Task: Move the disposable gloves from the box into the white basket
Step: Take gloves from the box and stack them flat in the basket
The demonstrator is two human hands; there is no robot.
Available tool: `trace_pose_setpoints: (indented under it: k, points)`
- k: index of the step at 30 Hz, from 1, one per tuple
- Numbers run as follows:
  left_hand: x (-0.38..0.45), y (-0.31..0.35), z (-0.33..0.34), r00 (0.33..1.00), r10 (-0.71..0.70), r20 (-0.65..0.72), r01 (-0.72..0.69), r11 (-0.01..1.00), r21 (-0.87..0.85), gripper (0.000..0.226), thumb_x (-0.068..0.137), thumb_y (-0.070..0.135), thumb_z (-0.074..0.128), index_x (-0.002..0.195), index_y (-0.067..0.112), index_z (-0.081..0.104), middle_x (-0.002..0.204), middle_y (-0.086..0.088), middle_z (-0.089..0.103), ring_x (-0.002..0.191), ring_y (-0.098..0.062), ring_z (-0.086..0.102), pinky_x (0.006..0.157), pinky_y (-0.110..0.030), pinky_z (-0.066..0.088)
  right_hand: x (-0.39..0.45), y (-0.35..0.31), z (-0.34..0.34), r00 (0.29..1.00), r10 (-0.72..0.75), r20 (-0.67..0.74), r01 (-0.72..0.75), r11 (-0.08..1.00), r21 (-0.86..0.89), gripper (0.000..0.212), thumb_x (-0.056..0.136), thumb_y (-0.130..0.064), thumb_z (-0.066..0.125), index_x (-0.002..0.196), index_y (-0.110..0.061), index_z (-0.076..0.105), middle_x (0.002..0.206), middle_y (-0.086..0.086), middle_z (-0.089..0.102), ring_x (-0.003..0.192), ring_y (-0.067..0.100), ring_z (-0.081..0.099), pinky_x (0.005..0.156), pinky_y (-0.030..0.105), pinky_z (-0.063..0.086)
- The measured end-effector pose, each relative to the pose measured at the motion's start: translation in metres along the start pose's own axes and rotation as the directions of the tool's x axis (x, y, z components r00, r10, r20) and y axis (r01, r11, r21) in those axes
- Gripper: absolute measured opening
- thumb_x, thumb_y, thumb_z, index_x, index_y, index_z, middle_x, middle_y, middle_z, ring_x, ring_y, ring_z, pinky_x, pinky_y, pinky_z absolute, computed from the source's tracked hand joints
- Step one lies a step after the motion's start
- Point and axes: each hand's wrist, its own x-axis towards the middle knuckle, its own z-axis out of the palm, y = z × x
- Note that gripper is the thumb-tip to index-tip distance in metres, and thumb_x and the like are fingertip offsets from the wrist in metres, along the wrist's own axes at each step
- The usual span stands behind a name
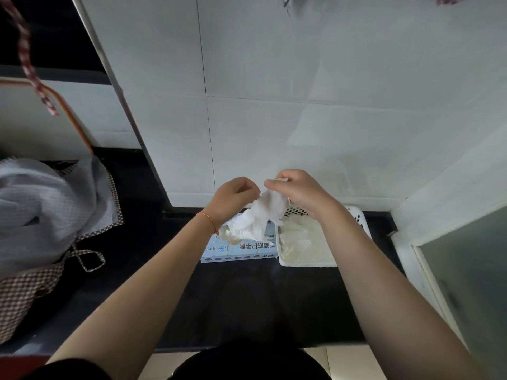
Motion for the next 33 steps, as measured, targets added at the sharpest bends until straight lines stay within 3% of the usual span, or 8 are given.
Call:
trace_pose_setpoints:
  k: [6,10,14,18,21,24,28,33]
  points:
    - [-0.003,0.005,0.016,0.993,0.091,0.082,-0.101,0.986,0.131,0.018,0.081,0.019,0.077,0.091,0.016,0.063,0.091,0.001,0.067,0.083,-0.007,0.061,0.071,-0.012,0.047,-0.005,-0.016,-0.001,0.996,-0.049,-0.071,0.047,0.999,-0.02,0.034,0.085,-0.042,0.071,0.077,-0.01,0.06,0.06,-0.004,0.044,0.056,0.012,0.046,0.055,0.023,0.039]
    - [0.001,0.01,0.014,0.997,0.054,0.052,-0.061,0.988,0.144,0.011,0.083,0.005,0.061,0.091,0.011,0.067,0.086,-0.006,0.069,0.076,-0.017,0.062,0.077,-0.034,0.054,-0.004,-0.02,-0.008,0.989,-0.051,-0.139,0.059,0.997,0.056,0.036,0.081,-0.04,0.075,0.074,-0.01,0.056,0.058,-0.001,0.046,0.057,0.018,0.05,0.058,0.029,0.042]
    - [0.005,0.012,0.007,1.0,-0.029,0.008,0.029,0.999,-0.013,0.022,0.086,0.006,0.05,0.091,0.011,0.071,0.094,-0.02,0.071,0.089,-0.037,0.067,0.092,-0.048,0.054,-0.004,-0.023,-0.016,0.97,-0.059,-0.234,0.057,0.998,-0.016,0.043,0.082,-0.042,0.074,0.066,-0.014,0.044,0.059,0.0,0.032,0.052,0.014,0.033,0.05,0.024,0.027]
    - [0.003,0.02,0.003,0.991,-0.029,0.128,0.042,0.994,-0.098,0.02,0.094,0.025,0.06,0.095,0.008,0.069,0.079,-0.006,0.063,0.072,-0.015,0.059,0.08,-0.033,0.054,-0.006,-0.02,-0.019,0.95,-0.079,-0.301,0.083,0.997,0.0,0.06,0.083,-0.036,0.075,0.059,-0.023,0.022,0.054,-0.008,0.017,0.043,0.009,0.017,0.039,0.021,0.014]
    - [0.001,0.018,0.004,0.977,-0.018,0.214,0.019,1.0,-0.005,0.019,0.088,0.028,0.071,0.088,0.009,0.07,0.079,-0.009,0.066,0.072,-0.017,0.058,0.073,-0.033,0.049,-0.004,-0.017,-0.019,0.952,-0.078,-0.296,0.088,0.996,0.018,0.06,0.082,-0.036,0.075,0.061,-0.024,0.021,0.057,-0.007,0.016,0.046,0.01,0.016,0.044,0.025,0.015]
    - [0.005,0.016,0.003,0.987,-0.014,0.159,0.015,1.0,-0.011,0.021,0.09,0.027,0.067,0.085,0.007,0.071,0.077,-0.002,0.064,0.072,-0.015,0.058,0.075,-0.032,0.049,-0.005,-0.014,-0.024,0.964,-0.066,-0.256,0.071,0.997,0.012,0.049,0.079,-0.043,0.077,0.067,-0.02,0.036,0.063,-0.007,0.029,0.053,0.01,0.029,0.052,0.027,0.024]
    - [0.009,0.025,-0.002,0.988,-0.02,0.155,0.031,0.997,-0.069,0.02,0.094,0.021,0.061,0.077,0.011,0.066,0.064,0.005,0.056,0.06,-0.01,0.051,0.063,-0.024,0.045,-0.015,-0.008,-0.034,0.994,0.07,0.079,-0.069,0.997,-0.016,0.045,0.079,-0.035,0.08,0.116,-0.018,0.06,0.096,-0.002,0.054,0.084,0.012,0.059,0.068,0.024,0.046]
    - [0.014,0.026,-0.005,0.979,-0.066,0.191,0.08,0.994,-0.07,0.024,0.096,0.017,0.055,0.072,0.015,0.059,0.057,0.009,0.051,0.052,-0.007,0.046,0.052,-0.019,0.037,-0.009,0.01,-0.043,0.994,0.071,0.078,-0.084,0.981,0.177,0.026,0.085,-0.016,0.074,0.104,0.001,0.069,0.098,0.01,0.074,0.093,0.026,0.069,0.087,0.039,0.054]
